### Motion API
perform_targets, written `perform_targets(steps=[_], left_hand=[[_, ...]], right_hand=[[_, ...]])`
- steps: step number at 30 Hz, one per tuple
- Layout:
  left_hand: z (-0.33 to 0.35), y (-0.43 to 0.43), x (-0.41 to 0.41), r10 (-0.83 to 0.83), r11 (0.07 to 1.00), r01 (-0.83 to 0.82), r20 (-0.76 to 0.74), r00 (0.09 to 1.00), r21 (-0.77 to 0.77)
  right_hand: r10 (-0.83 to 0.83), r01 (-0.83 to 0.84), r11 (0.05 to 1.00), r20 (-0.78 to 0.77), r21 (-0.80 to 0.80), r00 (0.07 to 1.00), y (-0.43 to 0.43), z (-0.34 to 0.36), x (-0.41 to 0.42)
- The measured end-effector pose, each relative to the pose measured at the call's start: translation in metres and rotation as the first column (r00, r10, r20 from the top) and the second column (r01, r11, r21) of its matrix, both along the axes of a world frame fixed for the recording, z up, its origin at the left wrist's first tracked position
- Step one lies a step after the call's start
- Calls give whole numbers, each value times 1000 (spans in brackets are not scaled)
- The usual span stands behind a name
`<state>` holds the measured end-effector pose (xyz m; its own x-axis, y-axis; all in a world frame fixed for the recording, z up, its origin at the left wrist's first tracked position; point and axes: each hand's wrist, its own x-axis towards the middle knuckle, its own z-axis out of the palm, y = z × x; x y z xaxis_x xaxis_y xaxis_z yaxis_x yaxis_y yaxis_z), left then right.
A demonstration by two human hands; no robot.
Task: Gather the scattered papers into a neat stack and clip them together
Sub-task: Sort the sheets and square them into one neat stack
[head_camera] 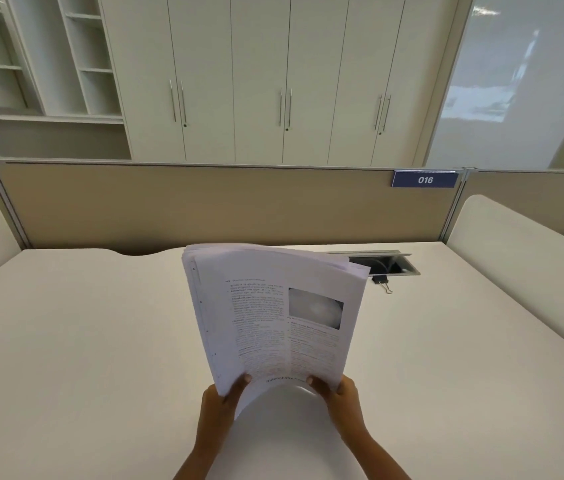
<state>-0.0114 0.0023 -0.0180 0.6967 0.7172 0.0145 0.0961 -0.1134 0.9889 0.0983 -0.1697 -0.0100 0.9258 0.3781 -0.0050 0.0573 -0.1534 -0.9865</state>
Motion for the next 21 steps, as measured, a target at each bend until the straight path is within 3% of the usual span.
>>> perform_targets(steps=[7, 13, 17, 21], left_hand=[[6, 12, -3, -68, 994, 75, -85, 994, 84], [15, 19, -3, -165, 985, 168, -88, 982, 32], [36, 17, -7, -192, 981, 191, -5, 981, -20], [75, 19, -4, -116, 989, 125, 118, 986, -73]], right_hand=[[86, -91, 989, 42, 115, 995, -5, 30, 8], [66, -68, 967, 17, 246, 998, -7, 47, 14], [52, -54, 964, 17, 259, 999, -8, 44, 11], [67, -73, 963, 34, 258, 997, -8, 43, 10]])
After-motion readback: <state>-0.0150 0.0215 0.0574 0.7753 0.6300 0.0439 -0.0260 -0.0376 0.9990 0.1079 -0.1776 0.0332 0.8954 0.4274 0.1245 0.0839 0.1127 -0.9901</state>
